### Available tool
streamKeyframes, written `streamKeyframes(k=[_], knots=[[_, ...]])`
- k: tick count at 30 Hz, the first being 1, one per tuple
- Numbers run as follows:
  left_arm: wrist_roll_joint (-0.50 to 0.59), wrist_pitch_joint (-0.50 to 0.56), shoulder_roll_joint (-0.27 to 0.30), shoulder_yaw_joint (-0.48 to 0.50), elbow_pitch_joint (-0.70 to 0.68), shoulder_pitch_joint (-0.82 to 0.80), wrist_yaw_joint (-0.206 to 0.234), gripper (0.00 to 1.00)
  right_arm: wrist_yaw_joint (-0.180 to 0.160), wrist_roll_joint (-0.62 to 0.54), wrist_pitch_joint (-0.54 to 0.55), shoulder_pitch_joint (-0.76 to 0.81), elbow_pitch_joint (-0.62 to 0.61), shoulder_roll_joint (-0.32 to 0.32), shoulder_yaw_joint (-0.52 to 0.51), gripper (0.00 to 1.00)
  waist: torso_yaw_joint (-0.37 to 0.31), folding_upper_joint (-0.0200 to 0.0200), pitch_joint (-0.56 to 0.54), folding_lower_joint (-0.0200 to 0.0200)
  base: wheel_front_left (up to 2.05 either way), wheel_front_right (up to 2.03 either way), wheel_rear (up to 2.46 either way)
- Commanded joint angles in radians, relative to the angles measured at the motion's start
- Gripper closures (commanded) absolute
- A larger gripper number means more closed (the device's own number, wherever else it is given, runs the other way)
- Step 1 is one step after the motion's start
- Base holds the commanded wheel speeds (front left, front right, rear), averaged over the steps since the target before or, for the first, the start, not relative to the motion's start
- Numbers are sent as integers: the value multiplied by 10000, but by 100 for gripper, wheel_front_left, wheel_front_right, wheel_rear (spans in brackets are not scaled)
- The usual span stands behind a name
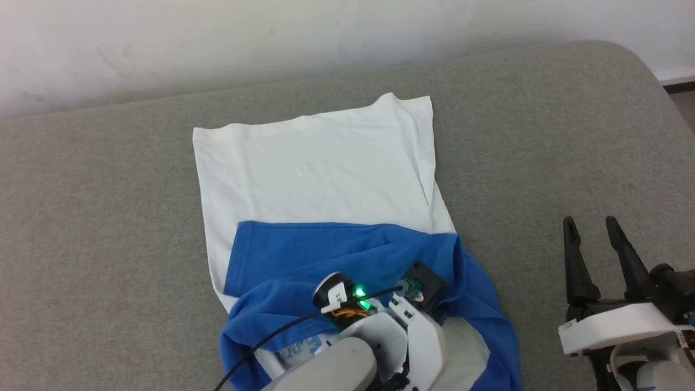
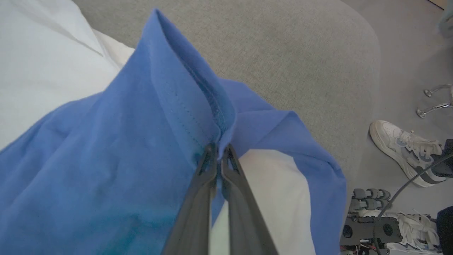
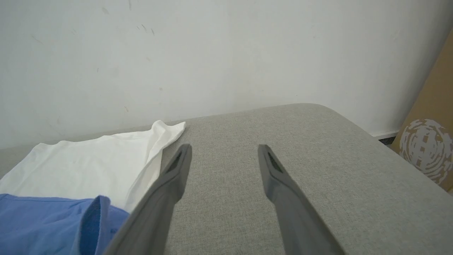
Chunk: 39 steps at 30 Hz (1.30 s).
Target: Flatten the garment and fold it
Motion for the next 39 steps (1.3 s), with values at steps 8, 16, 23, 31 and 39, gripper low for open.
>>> streamKeyframes(k=[8,16,23,31,39], knots=[[-184,-1263,-246,-106,727,56,-426,0,-21,-35,-3,-48,123,32,-59,0,286,-1,-280,-1,0,0,0],[-533,-2655,-181,798,-235,-286,-86,0,-21,-211,344,-14,-131,-128,-71,0,985,-1,-965,-1,0,0,0],[-679,-3671,1203,2329,-1057,-182,616,0,-21,-210,564,-95,-452,-363,12,0,1340,-1,-1160,-1,0,0,0],[-946,-5267,3214,4491,-1814,1296,1786,0,-21,-202,687,-429,-603,-461,346,0,1552,-1,-1008,-1,0,0,0],[-1347,-5616,3552,5370,-2495,2938,2061,0,-21,-130,836,-755,-254,-688,712,0,1882,-1,-623,-1,0,0,0]])
